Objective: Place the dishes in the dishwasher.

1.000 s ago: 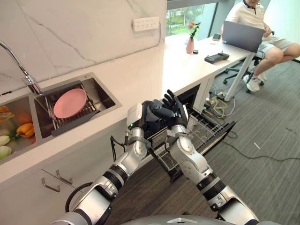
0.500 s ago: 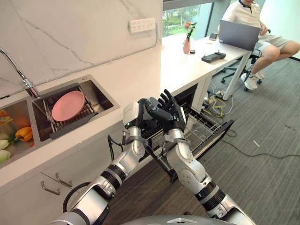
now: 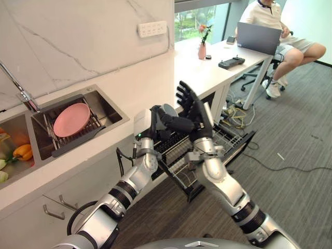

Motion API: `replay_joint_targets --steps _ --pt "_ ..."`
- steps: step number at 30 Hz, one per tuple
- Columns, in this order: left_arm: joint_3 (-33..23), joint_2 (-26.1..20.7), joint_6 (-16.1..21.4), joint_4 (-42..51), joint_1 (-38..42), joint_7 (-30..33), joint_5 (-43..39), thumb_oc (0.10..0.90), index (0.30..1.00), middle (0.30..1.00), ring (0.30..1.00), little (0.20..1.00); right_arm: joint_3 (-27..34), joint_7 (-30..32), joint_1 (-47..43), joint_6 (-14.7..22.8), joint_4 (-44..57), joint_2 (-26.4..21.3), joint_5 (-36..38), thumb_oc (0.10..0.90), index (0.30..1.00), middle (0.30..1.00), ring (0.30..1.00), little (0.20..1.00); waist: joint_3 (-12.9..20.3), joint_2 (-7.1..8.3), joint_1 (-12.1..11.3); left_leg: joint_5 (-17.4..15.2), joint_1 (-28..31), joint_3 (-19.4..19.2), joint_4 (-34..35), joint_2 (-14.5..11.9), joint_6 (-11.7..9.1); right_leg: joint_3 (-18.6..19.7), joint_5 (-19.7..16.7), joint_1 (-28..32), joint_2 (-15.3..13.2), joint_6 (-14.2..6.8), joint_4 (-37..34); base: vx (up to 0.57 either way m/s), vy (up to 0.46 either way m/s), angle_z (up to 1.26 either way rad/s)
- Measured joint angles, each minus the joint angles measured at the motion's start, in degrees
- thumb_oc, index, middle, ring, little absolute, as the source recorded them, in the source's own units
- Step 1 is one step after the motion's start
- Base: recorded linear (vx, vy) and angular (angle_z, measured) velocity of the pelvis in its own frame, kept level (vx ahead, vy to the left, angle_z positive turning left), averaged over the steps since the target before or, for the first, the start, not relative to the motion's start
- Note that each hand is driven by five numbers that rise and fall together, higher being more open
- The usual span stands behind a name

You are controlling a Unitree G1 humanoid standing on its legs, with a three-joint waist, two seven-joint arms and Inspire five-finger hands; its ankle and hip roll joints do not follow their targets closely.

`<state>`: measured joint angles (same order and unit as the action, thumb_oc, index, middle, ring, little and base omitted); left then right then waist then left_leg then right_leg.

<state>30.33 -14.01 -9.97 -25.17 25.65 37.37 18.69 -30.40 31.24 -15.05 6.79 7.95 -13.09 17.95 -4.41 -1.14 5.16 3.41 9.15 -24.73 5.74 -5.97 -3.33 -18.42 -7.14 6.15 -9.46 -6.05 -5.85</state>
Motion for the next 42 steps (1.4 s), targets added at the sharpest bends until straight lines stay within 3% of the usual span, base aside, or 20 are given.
replay_joint_targets --steps 5,8,11,13,19,20,24,30,42 --pt "-2.72 -1.46 2.64 1.52 0.07 1.45 -0.79 0.400 0.300 0.300 0.300 0.300 8.40 1.89 2.15 1.48 2.79 -1.65 -6.62 0.800 0.900 0.900 0.900 0.900 -0.10 -0.41 2.04 -0.50 0.84 -1.44 -0.02 -0.08 -0.25 1.59 -0.09 -0.13 0.30 0.07 0.01 0.04 0.014 -0.14" --pt "-4.18 -1.26 2.83 1.30 0.37 3.25 -2.88 0.400 0.300 0.300 0.300 0.300 8.93 2.77 4.68 1.69 2.96 -1.75 -6.13 0.800 0.900 0.900 0.900 0.900 -0.13 -0.54 4.44 -0.77 1.22 -2.34 -0.11 -0.20 -0.45 2.39 -0.20 -0.40 0.73 0.22 0.01 0.02 -0.020 -0.19" --pt "-4.78 -0.74 3.00 -0.20 1.15 4.90 -5.74 0.400 0.300 0.300 0.300 0.300 6.48 2.68 6.74 1.72 2.86 -2.40 -1.52 0.800 0.900 0.900 0.900 0.900 -0.15 -0.65 5.10 -0.89 1.71 -3.22 -0.20 -0.48 -0.62 3.33 -0.24 -0.42 0.93 0.25 0.04 0.00 -0.017 -0.19" --pt "-4.86 0.77 3.02 -0.21 2.07 6.18 -9.08 0.400 0.300 0.300 0.300 0.300 4.06 2.51 7.35 2.02 1.38 -1.73 7.65 0.800 0.900 0.900 0.900 0.900 -0.15 -0.65 5.42 -0.94 1.81 -3.42 -0.13 -0.74 -0.73 3.49 -0.14 -0.42 1.10 0.15 -0.01 0.00 -0.017 -0.05" --pt "-4.74 3.35 3.56 0.25 3.61 6.08 -11.21 0.400 0.300 0.300 0.300 0.300 1.51 0.18 7.36 2.13 -0.46 0.36 21.26 0.800 0.900 0.900 0.900 0.900 -0.15 -0.69 4.76 -0.98 1.63 -3.31 -0.01 -0.71 -0.80 3.38 0.02 -0.71 1.00 0.05 -0.02 0.00 -0.005 0.01" --pt "-4.83 3.44 3.66 0.38 3.83 5.13 -12.46 0.400 0.300 0.300 0.300 0.300 1.33 -0.25 7.34 2.72 -0.46 0.71 25.97 0.800 0.900 0.900 0.900 0.900 -0.14 -0.69 4.53 -0.97 1.45 -3.19 -0.04 -0.71 -0.80 3.28 0.01 -0.84 1.00 0.08 -0.02 0.00 -0.020 0.05" --pt "-4.77 4.76 3.83 1.80 3.94 0.71 -16.92 0.400 0.300 0.300 0.300 0.300 0.55 -2.70 7.32 2.83 -1.79 1.07 32.97 0.800 0.900 0.900 0.900 0.900 -0.13 -0.67 3.16 -0.93 0.90 -2.73 -0.25 -0.62 -0.74 2.75 -0.20 -0.85 0.89 0.35 0.19 0.00 -0.017 0.06" --pt "-4.70 5.43 4.96 3.48 4.00 -3.03 -19.48 0.400 0.300 0.300 0.300 0.300 1.02 -5.14 7.09 2.84 -5.61 1.20 36.24 0.800 0.900 0.900 0.900 0.900 -0.12 -0.65 1.96 -0.94 0.56 -1.69 -0.18 -0.57 -0.73 1.26 -0.13 -0.47 0.73 0.33 0.19 0.00 -0.013 0.09" --pt "-3.70 5.47 5.09 3.48 3.97 -7.99 -22.71 0.400 0.300 0.300 0.300 0.300 8.67 -6.79 1.47 3.35 -18.02 0.69 36.07 0.800 0.900 0.900 0.900 0.900 0.08 -0.27 -0.03 -0.63 0.04 0.38 -0.24 -0.39 -0.46 -0.73 0.08 0.28 0.44 0.26 0.17 0.00 -0.011 0.09"
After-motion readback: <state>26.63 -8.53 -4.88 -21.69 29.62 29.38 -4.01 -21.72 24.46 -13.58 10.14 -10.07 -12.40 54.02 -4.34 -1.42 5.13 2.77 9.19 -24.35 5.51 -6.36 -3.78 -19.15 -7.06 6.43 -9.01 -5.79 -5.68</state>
